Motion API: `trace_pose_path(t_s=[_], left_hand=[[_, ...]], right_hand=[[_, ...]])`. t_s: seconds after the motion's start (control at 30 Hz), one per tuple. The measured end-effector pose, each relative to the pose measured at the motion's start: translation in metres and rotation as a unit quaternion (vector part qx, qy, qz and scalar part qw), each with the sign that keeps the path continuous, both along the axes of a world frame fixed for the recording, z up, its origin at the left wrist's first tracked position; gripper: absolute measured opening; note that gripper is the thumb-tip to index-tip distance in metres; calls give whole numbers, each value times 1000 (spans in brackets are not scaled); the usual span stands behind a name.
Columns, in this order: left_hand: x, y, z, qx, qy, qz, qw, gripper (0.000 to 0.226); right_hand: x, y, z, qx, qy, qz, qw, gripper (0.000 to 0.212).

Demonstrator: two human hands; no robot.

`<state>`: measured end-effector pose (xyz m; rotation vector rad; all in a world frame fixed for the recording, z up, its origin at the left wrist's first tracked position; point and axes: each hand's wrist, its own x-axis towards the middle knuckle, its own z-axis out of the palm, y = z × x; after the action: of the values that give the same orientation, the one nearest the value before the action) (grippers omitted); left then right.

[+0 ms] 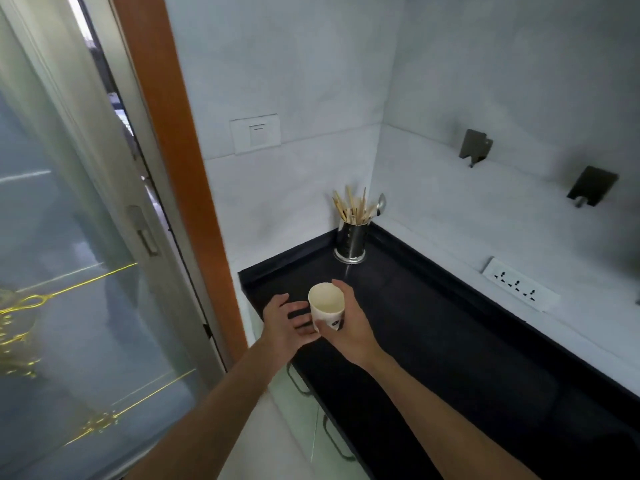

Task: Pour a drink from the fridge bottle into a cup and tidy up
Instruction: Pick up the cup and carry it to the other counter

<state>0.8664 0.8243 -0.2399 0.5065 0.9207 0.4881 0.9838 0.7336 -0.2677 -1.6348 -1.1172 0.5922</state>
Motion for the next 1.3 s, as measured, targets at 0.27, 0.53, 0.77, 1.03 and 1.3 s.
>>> trace_pose_path(t_s=[0.27,0.53,0.77,1.03,1.3], left_hand=[[69,10,-22,-21,8,-109,994,53],[138,21,-44,-48,21,-248,967,53],[168,28,-64,-71,34,-355,932,52],[173,40,-96,-69,69,-457,884,54],[168,50,-113,-52,97,-504,857,56]], right_hand=[[47,-18,-20,-28,-12,-122,992,77],[74,-36,-35,-52,-36,-275,960,76],[74,-49,-53,-74,-32,-374,924,74],[51,-48,-87,-96,7,-445,891,71],[40,-36,-111,-114,38,-464,878,72]])
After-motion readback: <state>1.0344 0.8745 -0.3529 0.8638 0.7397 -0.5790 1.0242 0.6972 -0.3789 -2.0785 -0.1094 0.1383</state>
